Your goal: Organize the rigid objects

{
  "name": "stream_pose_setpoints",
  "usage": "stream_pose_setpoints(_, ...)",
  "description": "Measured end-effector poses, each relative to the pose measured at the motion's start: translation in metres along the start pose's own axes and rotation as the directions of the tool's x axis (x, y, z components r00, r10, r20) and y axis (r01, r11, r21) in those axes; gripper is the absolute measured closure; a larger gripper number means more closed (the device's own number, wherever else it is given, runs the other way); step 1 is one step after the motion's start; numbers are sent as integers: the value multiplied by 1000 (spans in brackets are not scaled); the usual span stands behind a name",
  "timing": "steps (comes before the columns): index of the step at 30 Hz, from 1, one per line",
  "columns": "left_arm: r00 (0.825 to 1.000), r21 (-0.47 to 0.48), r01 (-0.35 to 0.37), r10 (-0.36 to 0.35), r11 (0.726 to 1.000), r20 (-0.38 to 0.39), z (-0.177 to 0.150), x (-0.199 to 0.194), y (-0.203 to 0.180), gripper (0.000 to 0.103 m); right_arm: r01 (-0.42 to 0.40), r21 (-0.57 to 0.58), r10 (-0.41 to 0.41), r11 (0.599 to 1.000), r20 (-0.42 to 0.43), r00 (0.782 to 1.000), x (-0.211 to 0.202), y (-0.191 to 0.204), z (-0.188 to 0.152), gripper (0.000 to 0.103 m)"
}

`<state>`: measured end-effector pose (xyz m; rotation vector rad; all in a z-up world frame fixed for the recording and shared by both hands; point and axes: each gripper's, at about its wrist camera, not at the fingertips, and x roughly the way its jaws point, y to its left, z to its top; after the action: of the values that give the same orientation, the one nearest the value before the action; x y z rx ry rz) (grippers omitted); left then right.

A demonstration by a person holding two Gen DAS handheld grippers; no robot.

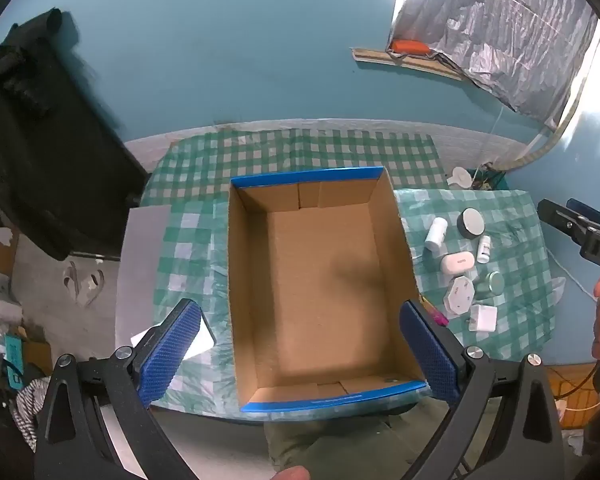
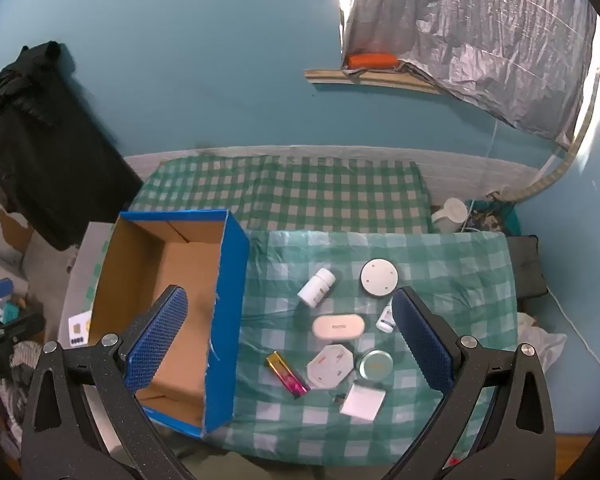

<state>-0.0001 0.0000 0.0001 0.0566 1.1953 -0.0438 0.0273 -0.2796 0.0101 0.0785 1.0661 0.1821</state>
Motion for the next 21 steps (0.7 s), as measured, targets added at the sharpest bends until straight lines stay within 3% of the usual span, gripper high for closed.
stream_pose_setpoints(5,999,-18,1,0,1000,43,-5,-3,3,3,-7,-2,7,1000,7,1000,-1,0,-2,2)
stream_pose_setpoints(8,1000,-31,-10,10,999,0,-1,0,-1,3,-5,-2,5,1000,5,1000,-2,0,-2,2)
stream_pose_setpoints(12,1000,-44,26,-26,999,4,0,-1,10,3,1,-6,-1,1000,0,1000,-1,-1,-1,2)
stream_pose_setpoints(21,999,-47,29,-27,998,31,-5,-6,8,3,10,-10,-10,1000,-1,1000,-3,1,-4,2)
